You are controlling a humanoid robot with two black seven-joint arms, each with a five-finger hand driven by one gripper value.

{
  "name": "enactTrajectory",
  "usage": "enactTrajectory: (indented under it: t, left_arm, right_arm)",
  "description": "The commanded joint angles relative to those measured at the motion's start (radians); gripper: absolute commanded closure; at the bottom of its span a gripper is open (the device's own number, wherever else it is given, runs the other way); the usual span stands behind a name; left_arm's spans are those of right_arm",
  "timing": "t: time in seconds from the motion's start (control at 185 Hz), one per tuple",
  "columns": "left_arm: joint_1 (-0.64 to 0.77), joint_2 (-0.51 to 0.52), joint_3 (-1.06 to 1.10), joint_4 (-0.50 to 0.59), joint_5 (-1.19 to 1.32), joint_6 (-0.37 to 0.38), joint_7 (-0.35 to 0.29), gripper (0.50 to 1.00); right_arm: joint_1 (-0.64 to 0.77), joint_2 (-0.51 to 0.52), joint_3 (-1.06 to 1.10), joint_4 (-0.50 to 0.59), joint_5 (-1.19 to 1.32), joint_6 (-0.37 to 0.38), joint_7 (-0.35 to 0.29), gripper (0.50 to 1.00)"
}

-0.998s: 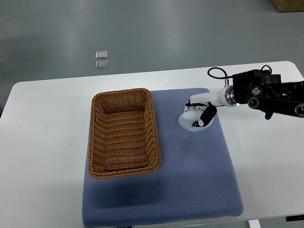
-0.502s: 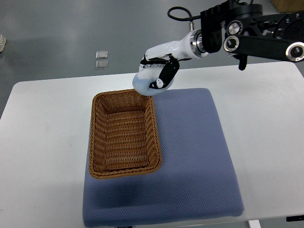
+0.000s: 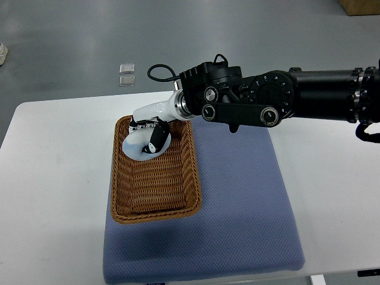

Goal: Place blue toy in brown basket
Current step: 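Carry the toy over the wicker basket and lower it inside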

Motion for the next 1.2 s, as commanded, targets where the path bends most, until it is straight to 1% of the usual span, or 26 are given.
enactTrajectory:
  t: [0.0, 0.254, 0.383, 0.561, 0.604, 0.631, 0.712, 0.777, 0.847, 0.923, 0.993, 1.041, 1.192]
  left_arm:
    - [0.000, 0.000, 0.000, 0.001, 0.001, 0.000, 0.000, 0.500]
    - [-0.001, 0.000, 0.000, 0.000, 0.001, 0.000, 0.000, 0.500]
    - [-0.001, 0.000, 0.000, 0.000, 0.001, 0.000, 0.000, 0.500]
    - [-0.001, 0.000, 0.000, -0.002, 0.001, 0.000, 0.000, 0.500]
    - [-0.001, 0.000, 0.000, -0.002, 0.001, 0.000, 0.000, 0.500]
    - [0.000, 0.000, 0.000, -0.002, 0.001, 0.000, 0.000, 0.500]
    - [0.000, 0.000, 0.000, 0.000, 0.001, 0.000, 0.000, 0.500]
    - [-0.001, 0.000, 0.000, 0.001, 0.001, 0.000, 0.000, 0.500]
    - [-0.001, 0.000, 0.000, 0.001, 0.001, 0.000, 0.000, 0.500]
    - [0.000, 0.000, 0.000, 0.001, 0.001, 0.000, 0.000, 0.500]
    - [-0.001, 0.000, 0.000, 0.000, 0.001, 0.000, 0.000, 0.500]
    - [-0.001, 0.000, 0.000, 0.000, 0.001, 0.000, 0.000, 0.500]
    - [-0.001, 0.000, 0.002, 0.000, 0.001, 0.000, 0.000, 0.500]
  right_arm:
    - [-0.039, 0.001, 0.001, -0.035, -0.006, -0.019, -0.001, 0.920]
    - [-0.133, 0.001, 0.012, -0.110, -0.007, -0.062, -0.001, 0.906]
    - [-0.156, 0.001, 0.014, -0.118, -0.007, -0.071, 0.000, 0.899]
    - [-0.191, 0.001, 0.018, -0.118, 0.000, -0.110, 0.006, 0.889]
    - [-0.200, 0.001, 0.035, -0.118, 0.000, -0.114, 0.006, 0.879]
    - [-0.209, 0.001, 0.047, -0.118, 0.000, -0.116, 0.006, 0.861]
    - [-0.239, 0.001, 0.072, -0.118, 0.002, -0.117, 0.008, 0.850]
    - [-0.258, 0.001, 0.087, -0.116, 0.003, -0.119, 0.009, 0.828]
    - [-0.272, 0.001, 0.110, -0.116, 0.003, -0.122, 0.022, 0.824]
    - [-0.292, 0.001, 0.136, -0.115, 0.003, -0.144, 0.045, 0.818]
    - [-0.298, 0.001, 0.139, -0.113, 0.003, -0.151, 0.048, 0.810]
    - [-0.306, 0.001, 0.139, -0.111, 0.003, -0.153, 0.048, 0.791]
    - [-0.321, 0.001, 0.139, -0.108, 0.003, -0.151, 0.048, 0.783]
